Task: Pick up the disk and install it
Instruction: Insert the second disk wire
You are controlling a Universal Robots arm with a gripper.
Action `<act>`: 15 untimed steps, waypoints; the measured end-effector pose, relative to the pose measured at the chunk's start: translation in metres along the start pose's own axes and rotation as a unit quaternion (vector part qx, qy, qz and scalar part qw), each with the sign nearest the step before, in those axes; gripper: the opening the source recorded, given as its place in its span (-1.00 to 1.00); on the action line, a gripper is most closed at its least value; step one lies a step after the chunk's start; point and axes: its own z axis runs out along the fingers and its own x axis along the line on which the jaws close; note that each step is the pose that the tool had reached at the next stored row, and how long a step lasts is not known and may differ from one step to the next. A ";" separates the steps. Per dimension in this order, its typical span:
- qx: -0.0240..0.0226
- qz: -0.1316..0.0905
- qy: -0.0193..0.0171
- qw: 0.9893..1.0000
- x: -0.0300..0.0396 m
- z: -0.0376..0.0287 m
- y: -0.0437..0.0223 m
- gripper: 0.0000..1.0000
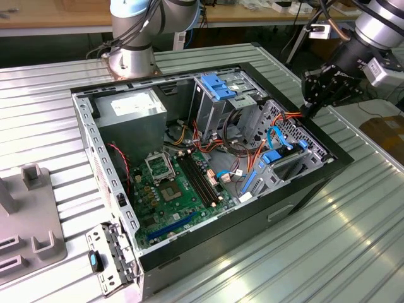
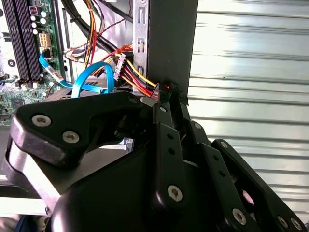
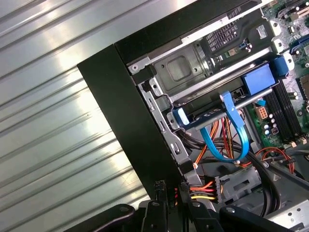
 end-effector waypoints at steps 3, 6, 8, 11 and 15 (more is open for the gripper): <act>0.000 0.000 0.000 1.000 0.0000 0.0000 -0.0001 -0.67; 0.000 0.000 0.000 1.000 -0.0001 0.0001 -0.0002 -0.67; 0.000 0.000 0.000 1.000 -0.0001 0.0001 -0.0002 -0.67; 0.000 0.000 0.001 1.000 -0.0005 -0.0080 -0.0010 -0.67; 0.001 0.000 0.002 1.000 -0.0023 -0.0104 -0.0004 -0.67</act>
